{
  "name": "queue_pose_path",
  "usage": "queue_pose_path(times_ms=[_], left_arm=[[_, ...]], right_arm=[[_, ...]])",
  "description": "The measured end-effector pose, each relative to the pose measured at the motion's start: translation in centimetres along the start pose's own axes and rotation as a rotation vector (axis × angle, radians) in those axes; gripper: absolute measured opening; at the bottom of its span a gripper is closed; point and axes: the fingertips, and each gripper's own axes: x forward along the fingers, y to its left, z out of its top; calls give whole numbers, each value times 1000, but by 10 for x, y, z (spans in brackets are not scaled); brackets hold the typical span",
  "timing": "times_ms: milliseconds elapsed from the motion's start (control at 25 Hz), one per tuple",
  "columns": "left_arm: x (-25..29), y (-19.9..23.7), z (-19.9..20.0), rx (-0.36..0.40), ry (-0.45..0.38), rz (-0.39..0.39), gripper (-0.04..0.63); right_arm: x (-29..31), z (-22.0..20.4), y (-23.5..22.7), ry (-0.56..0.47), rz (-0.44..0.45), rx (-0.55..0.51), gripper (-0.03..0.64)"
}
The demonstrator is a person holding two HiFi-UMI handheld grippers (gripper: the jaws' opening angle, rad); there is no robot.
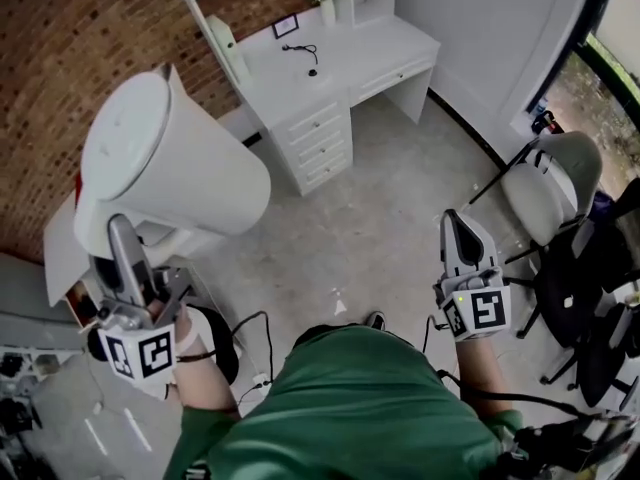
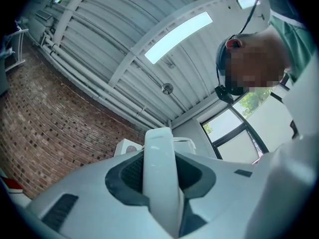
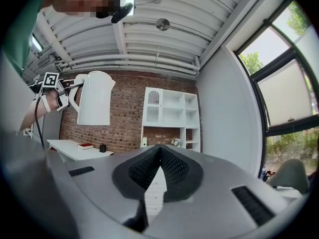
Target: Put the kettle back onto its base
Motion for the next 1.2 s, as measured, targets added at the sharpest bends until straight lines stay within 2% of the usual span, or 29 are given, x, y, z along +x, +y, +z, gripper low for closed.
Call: queue_pose_path(times_ms=[240, 440, 880, 1200], left_arm=[[5, -9, -10, 27, 12, 34, 144], [29, 13, -42, 13, 38, 31, 144], [121, 116, -141, -38, 57, -48, 144], [184, 197, -212, -117, 87, -116, 144]], right_arm=[[14, -13, -23, 12, 21, 17, 21], [47, -21, -22, 47, 22, 15, 21], [174, -19, 5, 74, -88, -5, 21], [257, -24, 39, 128, -168, -1, 21]])
